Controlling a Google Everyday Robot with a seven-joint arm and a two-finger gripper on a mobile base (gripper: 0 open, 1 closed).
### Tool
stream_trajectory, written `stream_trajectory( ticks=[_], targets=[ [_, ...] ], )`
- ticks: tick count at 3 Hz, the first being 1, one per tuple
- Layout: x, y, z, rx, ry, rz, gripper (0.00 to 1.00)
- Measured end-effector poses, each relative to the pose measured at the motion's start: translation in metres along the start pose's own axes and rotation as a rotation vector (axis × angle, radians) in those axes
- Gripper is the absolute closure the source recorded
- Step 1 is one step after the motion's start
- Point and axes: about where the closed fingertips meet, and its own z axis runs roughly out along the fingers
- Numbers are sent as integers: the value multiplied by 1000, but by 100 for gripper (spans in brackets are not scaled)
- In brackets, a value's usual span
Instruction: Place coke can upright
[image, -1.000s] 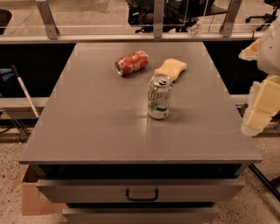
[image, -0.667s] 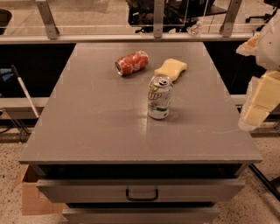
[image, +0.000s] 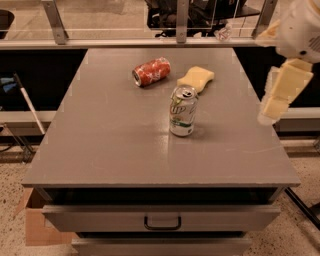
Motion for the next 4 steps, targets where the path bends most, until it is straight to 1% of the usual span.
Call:
stream_trajectory(
  ticks=[1, 2, 3, 4],
  targets=[
    [-25, -39, 9, 0, -5, -47, 0],
    [-47, -85, 16, 31, -33, -85, 0],
    [-47, -85, 16, 33, -34, -85, 0],
    [-42, -104, 19, 89, -28, -62, 0]
  ],
)
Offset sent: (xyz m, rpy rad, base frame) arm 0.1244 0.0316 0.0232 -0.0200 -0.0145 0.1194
